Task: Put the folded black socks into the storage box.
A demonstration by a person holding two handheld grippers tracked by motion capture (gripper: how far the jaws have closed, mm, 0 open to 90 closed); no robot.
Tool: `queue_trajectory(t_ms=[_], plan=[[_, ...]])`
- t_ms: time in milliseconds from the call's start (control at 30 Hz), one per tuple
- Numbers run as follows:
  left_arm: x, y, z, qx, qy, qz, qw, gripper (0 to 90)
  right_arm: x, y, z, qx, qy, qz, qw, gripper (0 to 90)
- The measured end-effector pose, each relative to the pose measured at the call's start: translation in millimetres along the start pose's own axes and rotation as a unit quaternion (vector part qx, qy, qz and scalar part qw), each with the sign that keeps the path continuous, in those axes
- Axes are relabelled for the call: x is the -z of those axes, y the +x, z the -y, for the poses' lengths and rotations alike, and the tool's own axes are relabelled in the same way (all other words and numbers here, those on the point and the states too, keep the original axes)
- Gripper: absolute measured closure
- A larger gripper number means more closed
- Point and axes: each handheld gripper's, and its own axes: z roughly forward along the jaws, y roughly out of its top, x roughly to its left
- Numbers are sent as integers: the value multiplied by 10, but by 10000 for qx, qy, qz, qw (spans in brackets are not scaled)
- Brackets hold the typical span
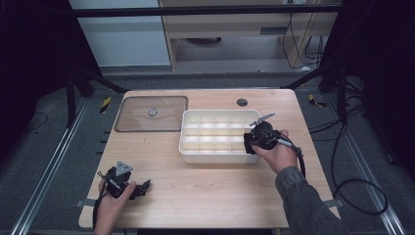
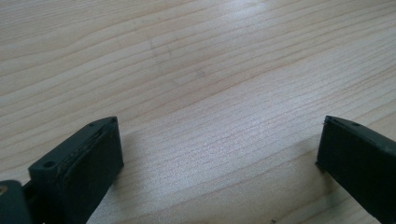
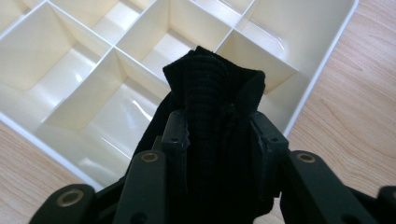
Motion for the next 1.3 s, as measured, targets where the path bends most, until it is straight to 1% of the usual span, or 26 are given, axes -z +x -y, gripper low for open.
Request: queue_trajectory(t_ms=[167, 400, 567, 767, 833, 1000, 1033, 1133, 1233, 1267, 1300], plan=[[1, -1, 2, 9, -6, 2, 10000, 0, 38, -7, -9, -77, -62, 0, 10000, 552], [1, 0, 1, 6, -3, 7, 10000, 0, 77, -16, -40, -194, -70, 51, 9998, 377], [1, 0, 2, 6, -3, 8, 10000, 0, 120, -23, -56, -231, -119, 47, 9997, 296], [2, 0, 2, 6, -5, 8, 10000, 0, 208, -32, -81, -231, -218, -4, 9995, 238], [1, 0, 2, 7, -7, 8, 10000, 0, 268, -40, -102, -251, -250, -21, 9994, 233], [2, 0, 3, 7, -8, 8, 10000, 0, 434, -88, -175, -178, -357, -62, 9992, 201], [1, -3, 4, 29, -10, 11, 10000, 0, 462, -101, -191, -170, -354, -73, 9992, 197], [2, -3, 5, 29, -12, 10, 10000, 0, 533, -144, -244, -159, -297, -82, 9994, 243], [3, -2, 5, 23, -8, 11, 10000, 0, 598, -199, -298, -91, -222, -103, 9997, 376], [3, -2, 5, 21, -7, 12, 10000, 0, 620, -219, -315, -51, -228, -94, 9997, 405], [1, -4, 5, 33, -18, 11, 10000, 0, 643, -228, -335, -75, -205, -73, 9997, 453]])
